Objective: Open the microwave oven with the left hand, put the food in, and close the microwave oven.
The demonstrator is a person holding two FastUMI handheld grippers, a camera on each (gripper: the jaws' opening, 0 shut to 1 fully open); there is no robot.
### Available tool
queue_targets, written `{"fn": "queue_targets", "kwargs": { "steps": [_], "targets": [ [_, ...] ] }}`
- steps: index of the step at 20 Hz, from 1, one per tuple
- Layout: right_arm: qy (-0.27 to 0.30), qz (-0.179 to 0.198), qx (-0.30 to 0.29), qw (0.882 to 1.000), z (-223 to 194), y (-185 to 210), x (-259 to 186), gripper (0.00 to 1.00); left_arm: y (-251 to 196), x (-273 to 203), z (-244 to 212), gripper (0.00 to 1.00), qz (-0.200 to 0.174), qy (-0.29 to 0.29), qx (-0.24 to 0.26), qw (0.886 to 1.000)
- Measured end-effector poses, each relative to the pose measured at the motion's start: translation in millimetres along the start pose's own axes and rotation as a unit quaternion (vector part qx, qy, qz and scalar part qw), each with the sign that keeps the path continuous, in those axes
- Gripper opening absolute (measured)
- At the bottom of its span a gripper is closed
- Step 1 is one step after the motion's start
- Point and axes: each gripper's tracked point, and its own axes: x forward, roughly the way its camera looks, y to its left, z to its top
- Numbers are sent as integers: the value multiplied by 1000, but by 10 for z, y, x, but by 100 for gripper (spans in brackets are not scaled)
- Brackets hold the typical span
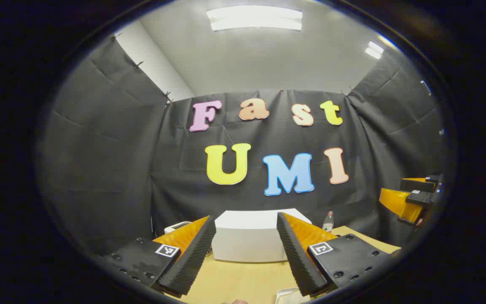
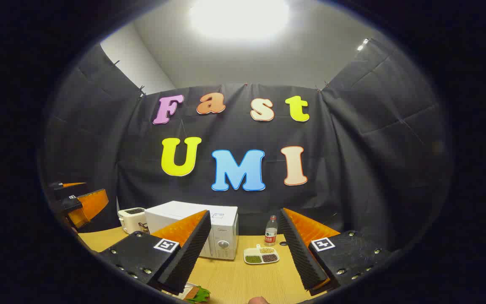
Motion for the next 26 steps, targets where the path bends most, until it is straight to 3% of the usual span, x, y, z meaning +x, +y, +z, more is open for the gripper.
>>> {"fn": "queue_targets", "kwargs": {
  "steps": [10,26],
  "targets": [
    [4,-14,3,1000,-87,-197,28,98,-179,33,-112,96,-8,20,-10,1000],
    [0,9,0,1000,-203,-554,-118,98,-610,274,-128,97,7,4,-1,1000]
  ]
}}
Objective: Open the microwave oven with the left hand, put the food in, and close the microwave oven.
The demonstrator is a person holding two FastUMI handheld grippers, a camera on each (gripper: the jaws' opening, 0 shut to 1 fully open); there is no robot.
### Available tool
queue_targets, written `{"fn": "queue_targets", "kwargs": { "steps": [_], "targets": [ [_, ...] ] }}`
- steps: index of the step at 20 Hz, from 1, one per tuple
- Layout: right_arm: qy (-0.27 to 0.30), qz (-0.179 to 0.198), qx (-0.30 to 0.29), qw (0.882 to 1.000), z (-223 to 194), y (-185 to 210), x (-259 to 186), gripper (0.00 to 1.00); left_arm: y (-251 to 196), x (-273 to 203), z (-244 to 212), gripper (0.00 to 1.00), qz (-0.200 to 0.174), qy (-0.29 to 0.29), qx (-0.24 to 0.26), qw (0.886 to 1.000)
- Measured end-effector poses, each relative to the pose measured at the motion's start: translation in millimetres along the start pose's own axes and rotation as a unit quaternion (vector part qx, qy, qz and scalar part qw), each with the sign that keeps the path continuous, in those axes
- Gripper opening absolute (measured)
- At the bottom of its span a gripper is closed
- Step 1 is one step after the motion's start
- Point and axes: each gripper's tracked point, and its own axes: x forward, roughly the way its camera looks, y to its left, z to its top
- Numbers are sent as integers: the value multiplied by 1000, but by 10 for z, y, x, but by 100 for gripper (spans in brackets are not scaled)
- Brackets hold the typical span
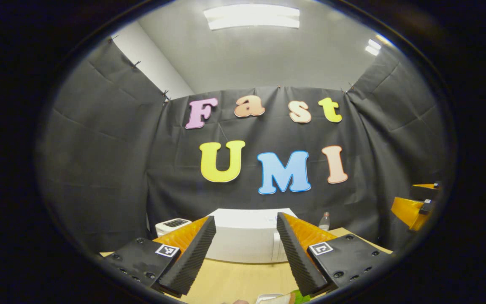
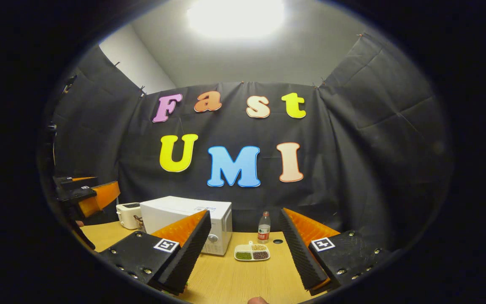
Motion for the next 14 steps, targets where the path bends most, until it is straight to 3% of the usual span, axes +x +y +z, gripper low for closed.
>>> {"fn": "queue_targets", "kwargs": {
  "steps": [6,10,14],
  "targets": [
    [-2,-28,8,1000,53,-58,69,98,-218,600,-209,94,-38,6,3,999],
    [5,-59,10,998,11,-82,197,98,-407,1006,-456,98,-74,20,-3,997],
    [19,-88,7,996,-52,-75,315,98,-514,1371,-750,94,-99,38,-6,994]
  ]
}}
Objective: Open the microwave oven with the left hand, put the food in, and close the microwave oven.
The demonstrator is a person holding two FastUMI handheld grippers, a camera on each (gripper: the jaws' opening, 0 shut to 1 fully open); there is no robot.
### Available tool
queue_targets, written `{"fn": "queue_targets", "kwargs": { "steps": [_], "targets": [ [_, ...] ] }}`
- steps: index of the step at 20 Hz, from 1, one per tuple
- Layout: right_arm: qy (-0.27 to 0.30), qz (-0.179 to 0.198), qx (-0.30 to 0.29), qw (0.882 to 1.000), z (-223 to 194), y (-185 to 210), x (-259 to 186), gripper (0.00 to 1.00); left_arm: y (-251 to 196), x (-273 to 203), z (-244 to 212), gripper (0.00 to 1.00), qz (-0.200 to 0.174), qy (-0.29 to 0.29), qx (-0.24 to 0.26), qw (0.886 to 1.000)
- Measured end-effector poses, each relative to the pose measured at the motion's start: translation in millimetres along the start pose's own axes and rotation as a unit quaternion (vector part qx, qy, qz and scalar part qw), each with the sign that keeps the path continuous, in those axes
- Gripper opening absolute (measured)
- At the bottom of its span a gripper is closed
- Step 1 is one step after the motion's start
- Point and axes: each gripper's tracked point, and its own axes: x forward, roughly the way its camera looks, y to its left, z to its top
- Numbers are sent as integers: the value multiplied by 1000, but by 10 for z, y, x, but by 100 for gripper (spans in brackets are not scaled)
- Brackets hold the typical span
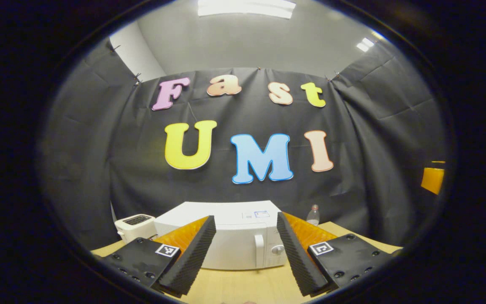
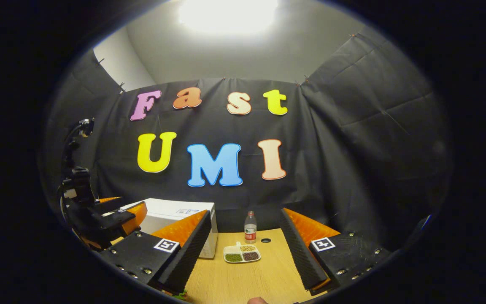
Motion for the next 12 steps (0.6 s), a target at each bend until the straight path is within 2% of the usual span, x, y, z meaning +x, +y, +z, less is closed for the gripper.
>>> {"fn": "queue_targets", "kwargs": {
  "steps": [2,7,8,12],
  "targets": [
    [1,-15,-11,1000,2,0,34,98,-19,171,-178,98,-11,11,-3,1000],
    [10,-60,-31,998,-35,-49,73,98,-99,614,-660,94,-40,55,-15,998],
    [14,-70,-31,997,-65,-71,68,98,-132,718,-757,98,-46,64,-13,997],
    [35,-111,-34,993,-198,-141,58,98,-219,1023,-1168,98,-64,105,-8,992]
  ]
}}
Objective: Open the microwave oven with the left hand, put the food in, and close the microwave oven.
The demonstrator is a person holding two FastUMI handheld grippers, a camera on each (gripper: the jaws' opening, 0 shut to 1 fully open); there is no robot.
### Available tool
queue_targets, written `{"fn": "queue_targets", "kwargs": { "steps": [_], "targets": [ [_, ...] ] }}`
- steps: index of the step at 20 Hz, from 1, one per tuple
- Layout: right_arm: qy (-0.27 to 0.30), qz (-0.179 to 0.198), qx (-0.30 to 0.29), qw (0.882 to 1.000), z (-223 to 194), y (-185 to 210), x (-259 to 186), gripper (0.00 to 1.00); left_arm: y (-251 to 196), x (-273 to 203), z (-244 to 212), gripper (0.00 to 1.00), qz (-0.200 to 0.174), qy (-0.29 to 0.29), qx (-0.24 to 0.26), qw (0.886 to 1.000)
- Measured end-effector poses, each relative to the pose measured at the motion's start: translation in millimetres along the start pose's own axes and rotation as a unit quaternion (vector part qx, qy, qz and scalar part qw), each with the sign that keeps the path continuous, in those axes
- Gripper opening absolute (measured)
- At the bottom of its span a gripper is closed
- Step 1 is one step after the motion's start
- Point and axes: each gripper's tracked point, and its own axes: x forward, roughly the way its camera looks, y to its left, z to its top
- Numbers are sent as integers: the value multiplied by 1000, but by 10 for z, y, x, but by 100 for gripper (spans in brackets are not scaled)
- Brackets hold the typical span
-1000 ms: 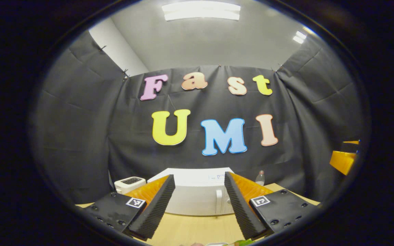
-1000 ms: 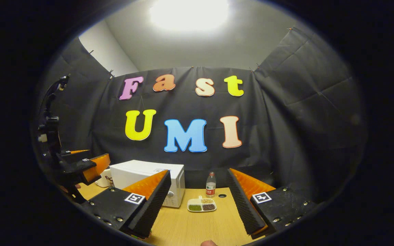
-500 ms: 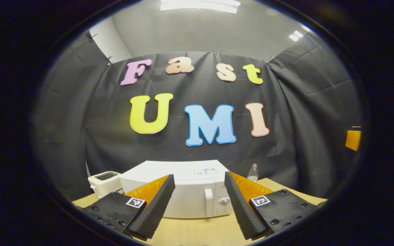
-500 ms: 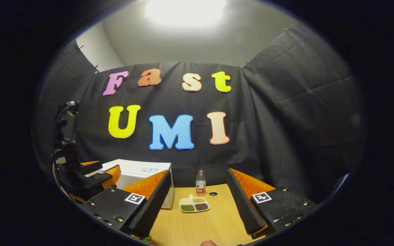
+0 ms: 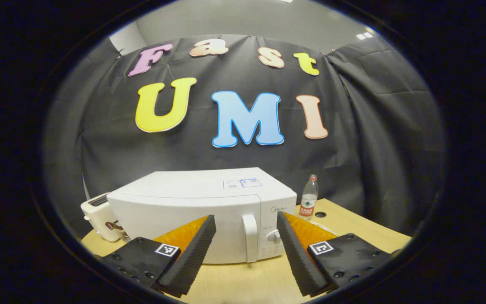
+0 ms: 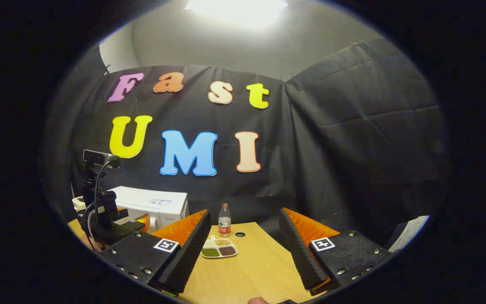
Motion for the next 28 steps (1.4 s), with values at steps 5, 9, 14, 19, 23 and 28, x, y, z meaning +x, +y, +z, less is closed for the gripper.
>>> {"fn": "queue_targets", "kwargs": {
  "steps": [5,9,14,19,23,28],
  "targets": [
    [19,-35,2,999,-78,0,-11,98,-69,362,-316,98,-21,32,-3,999],
    [25,-55,-5,998,-115,26,-55,98,-108,580,-554,87,-32,58,1,998],
    [34,-77,-12,996,-192,18,-105,98,-79,713,-620,64,-28,61,12,998],
    [33,-91,-19,995,-179,-28,-160,98,-83,773,-602,38,-26,49,10,998],
    [30,-92,-20,995,-181,-46,-189,98,-85,777,-589,25,-28,53,7,998],
    [33,-75,-15,997,-217,17,-173,98,-81,736,-575,14,-18,67,-2,998]
  ]
}}
